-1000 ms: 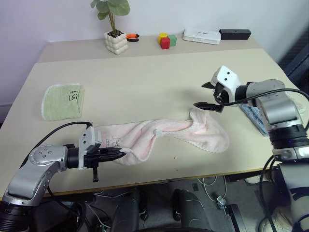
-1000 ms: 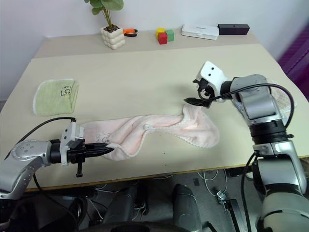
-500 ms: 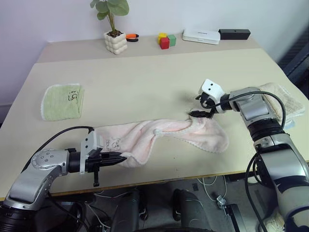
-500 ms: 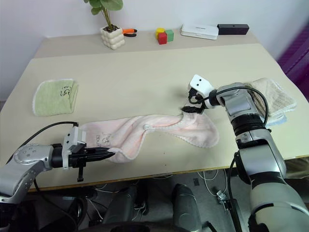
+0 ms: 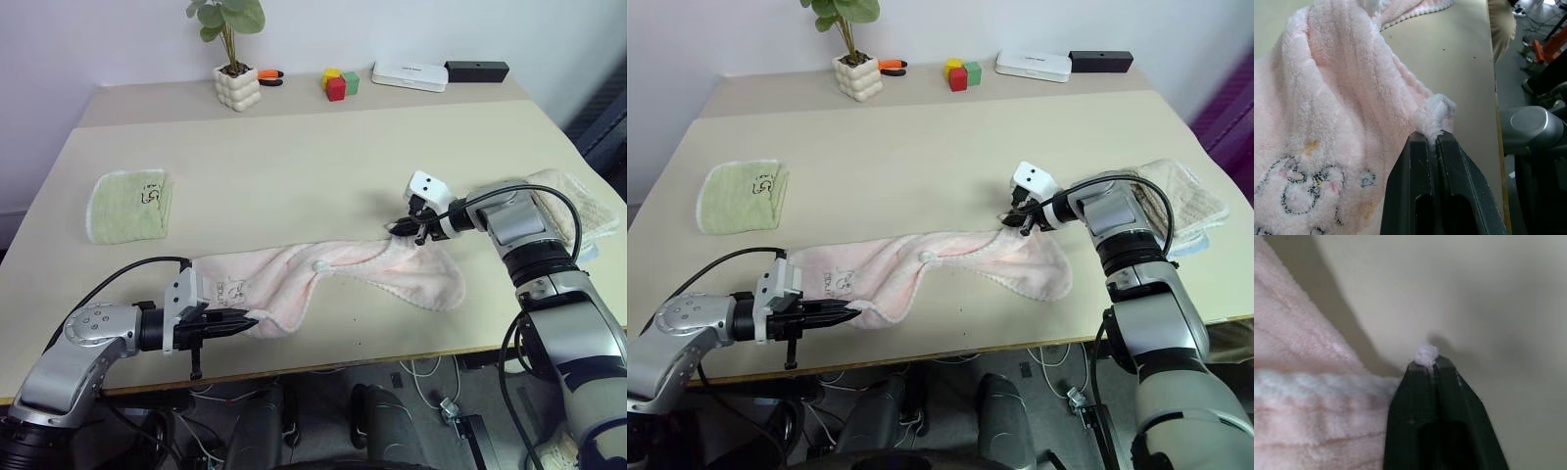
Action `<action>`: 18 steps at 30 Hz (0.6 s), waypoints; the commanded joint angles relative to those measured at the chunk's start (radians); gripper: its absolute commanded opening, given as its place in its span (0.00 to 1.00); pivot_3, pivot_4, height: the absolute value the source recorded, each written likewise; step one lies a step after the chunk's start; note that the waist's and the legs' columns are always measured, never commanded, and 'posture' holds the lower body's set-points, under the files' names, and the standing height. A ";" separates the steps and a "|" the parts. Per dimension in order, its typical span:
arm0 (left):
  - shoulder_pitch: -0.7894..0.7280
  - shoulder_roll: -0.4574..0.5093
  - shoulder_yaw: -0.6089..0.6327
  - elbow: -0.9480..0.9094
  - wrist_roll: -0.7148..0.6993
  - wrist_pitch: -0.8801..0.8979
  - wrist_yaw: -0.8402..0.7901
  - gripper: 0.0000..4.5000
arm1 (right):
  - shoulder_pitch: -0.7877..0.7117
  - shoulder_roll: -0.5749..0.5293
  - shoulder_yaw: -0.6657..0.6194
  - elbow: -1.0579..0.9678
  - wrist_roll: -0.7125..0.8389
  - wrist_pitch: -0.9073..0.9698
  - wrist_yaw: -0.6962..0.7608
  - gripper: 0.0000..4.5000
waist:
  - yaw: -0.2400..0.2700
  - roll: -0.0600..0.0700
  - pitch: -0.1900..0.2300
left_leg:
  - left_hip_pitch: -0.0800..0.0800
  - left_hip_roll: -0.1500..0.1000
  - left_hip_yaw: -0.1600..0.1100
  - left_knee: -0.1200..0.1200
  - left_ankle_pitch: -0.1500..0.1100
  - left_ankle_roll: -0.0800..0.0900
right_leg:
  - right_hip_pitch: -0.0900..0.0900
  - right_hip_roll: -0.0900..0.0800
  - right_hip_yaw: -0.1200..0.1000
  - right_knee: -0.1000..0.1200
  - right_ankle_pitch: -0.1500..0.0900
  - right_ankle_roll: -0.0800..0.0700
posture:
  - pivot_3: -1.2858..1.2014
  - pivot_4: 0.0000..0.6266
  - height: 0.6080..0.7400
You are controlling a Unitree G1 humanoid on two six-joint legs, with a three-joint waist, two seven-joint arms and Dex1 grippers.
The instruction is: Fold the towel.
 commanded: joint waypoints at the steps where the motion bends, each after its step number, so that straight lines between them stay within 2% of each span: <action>1: -0.019 -0.008 0.013 0.013 0.001 -0.039 -0.009 0.00 | -0.010 0.012 -0.092 0.001 0.045 -0.028 -0.089 0.02 | -0.001 0.000 0.000 | 0.000 0.000 0.000 0.000 0.000 0.000 | 0.000 0.000 0.000 0.000 0.000 0.000 | 0.52 0.24 1.00; 4: -0.080 -0.059 0.070 0.076 -0.048 -0.063 0.020 0.00 | -0.037 0.040 -0.194 0.025 0.115 -0.023 -0.180 0.02 | -0.001 0.000 0.000 | 0.000 0.000 0.000 0.000 0.000 0.000 | -0.001 0.000 0.000 0.000 0.000 0.000 | 0.52 0.24 1.00; 7: -0.186 -0.128 0.125 0.193 -0.019 -0.176 0.077 0.00 | -0.077 0.072 -0.327 0.067 0.213 0.023 -0.266 0.02 | 0.000 0.000 0.000 | 0.000 0.000 0.000 0.000 0.001 0.000 | 0.000 0.001 -0.001 0.001 0.002 0.003 | 0.52 0.24 1.00; 9: -0.309 -0.158 0.162 0.315 -0.020 -0.175 0.145 0.00 | -0.120 0.092 -0.429 0.119 0.272 -0.029 -0.382 0.02 | 0.002 0.001 0.000 | 0.000 0.000 0.000 0.000 0.001 0.001 | 0.000 0.001 -0.001 0.001 0.002 0.004 | 0.52 0.24 1.00; 11: -0.509 -0.193 0.187 0.537 0.047 -0.266 0.265 0.00 | -0.185 0.106 -0.537 0.194 0.329 -0.104 -0.537 0.02 | 0.005 0.000 0.001 | 0.000 -0.001 0.000 0.001 0.002 0.003 | 0.001 0.001 -0.002 0.002 0.002 0.004 | 0.52 0.24 1.00; 18: -1.075 -0.214 0.181 1.202 0.217 -0.588 0.445 0.00 | -0.375 0.112 -0.654 0.393 0.371 -0.309 -0.738 0.02 | -0.005 -0.002 0.001 | -0.001 -0.003 0.001 -0.001 0.004 0.004 | 0.004 0.002 -0.004 0.000 0.004 0.007 | 0.52 0.24 1.00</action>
